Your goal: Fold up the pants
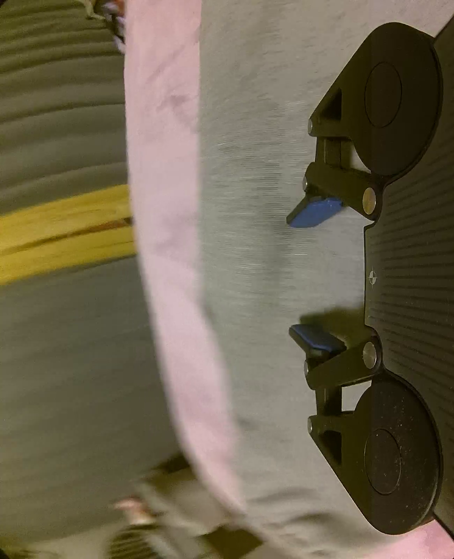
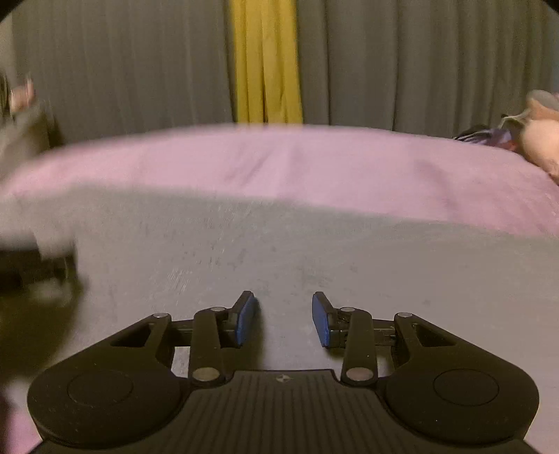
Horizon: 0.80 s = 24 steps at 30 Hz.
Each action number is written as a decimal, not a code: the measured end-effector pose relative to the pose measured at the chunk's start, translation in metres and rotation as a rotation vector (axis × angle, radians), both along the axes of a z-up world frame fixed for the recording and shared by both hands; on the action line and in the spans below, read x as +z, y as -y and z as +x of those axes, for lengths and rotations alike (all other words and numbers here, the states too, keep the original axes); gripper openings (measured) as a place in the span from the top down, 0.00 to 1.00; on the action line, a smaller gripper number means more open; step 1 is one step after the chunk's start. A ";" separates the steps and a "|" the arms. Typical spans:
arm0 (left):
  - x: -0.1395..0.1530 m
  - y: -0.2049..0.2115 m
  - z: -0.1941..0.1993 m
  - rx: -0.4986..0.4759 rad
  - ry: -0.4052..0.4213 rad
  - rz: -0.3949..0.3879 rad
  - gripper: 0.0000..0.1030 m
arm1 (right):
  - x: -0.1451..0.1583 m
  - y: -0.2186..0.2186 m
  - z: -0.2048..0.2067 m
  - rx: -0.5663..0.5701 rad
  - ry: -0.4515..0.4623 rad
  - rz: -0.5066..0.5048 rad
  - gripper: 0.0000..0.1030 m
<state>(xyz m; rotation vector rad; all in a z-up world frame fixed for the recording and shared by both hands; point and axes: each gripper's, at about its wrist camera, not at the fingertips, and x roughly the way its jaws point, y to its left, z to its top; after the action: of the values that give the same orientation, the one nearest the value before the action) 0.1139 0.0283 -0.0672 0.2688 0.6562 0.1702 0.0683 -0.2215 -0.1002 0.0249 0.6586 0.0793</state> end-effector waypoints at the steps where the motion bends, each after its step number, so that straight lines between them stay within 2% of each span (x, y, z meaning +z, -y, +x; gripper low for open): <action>1: 0.000 0.001 0.012 -0.004 -0.010 0.009 0.36 | -0.002 -0.008 0.009 -0.011 0.025 -0.043 0.66; 4: 0.000 0.003 0.033 0.011 -0.008 0.005 0.30 | 0.002 -0.005 0.049 -0.061 0.013 -0.002 0.65; 7: 0.001 0.013 0.049 0.003 0.022 0.077 0.29 | 0.004 -0.009 0.077 -0.039 0.036 -0.065 0.57; 8: 0.004 0.013 0.057 0.011 0.012 0.078 0.29 | 0.004 -0.009 0.082 -0.031 0.036 -0.081 0.51; 10: 0.017 0.007 0.066 0.052 -0.009 0.021 0.29 | 0.010 -0.004 0.087 -0.026 0.027 -0.077 0.49; 12: 0.030 -0.006 0.061 0.078 -0.039 -0.086 0.28 | 0.028 -0.007 0.067 -0.030 0.015 -0.028 0.49; 14: 0.036 -0.020 0.039 0.031 -0.036 -0.180 0.14 | 0.031 0.008 0.033 -0.016 0.027 0.014 0.45; 15: 0.034 -0.028 0.027 -0.003 -0.037 -0.197 0.11 | 0.029 0.019 0.020 0.004 0.011 0.019 0.42; 17: 0.022 -0.045 0.006 -0.016 -0.064 -0.145 0.11 | 0.020 0.053 -0.005 0.010 -0.053 0.037 0.34; 19: 0.011 -0.070 -0.007 0.038 -0.046 -0.099 0.08 | 0.008 0.106 -0.035 -0.029 -0.060 0.118 0.34; 20: 0.012 -0.084 -0.014 0.082 -0.040 -0.100 0.06 | 0.006 0.137 -0.047 -0.086 -0.057 0.163 0.34; 21: 0.015 -0.101 -0.019 0.163 -0.039 -0.105 0.06 | 0.005 0.169 -0.059 -0.196 -0.063 0.176 0.34; 23: 0.024 -0.121 -0.025 0.295 -0.033 -0.101 0.11 | 0.005 0.230 -0.084 -0.473 -0.094 0.185 0.35; 24: 0.029 -0.125 -0.028 0.315 -0.030 -0.115 0.14 | 0.007 0.252 -0.097 -0.584 -0.103 0.211 0.35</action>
<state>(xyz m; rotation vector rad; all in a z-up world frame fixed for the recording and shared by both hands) 0.0854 0.1531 -0.0377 0.0556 0.7330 0.4297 -0.0290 -0.4736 -0.0937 0.4248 0.7219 -0.4178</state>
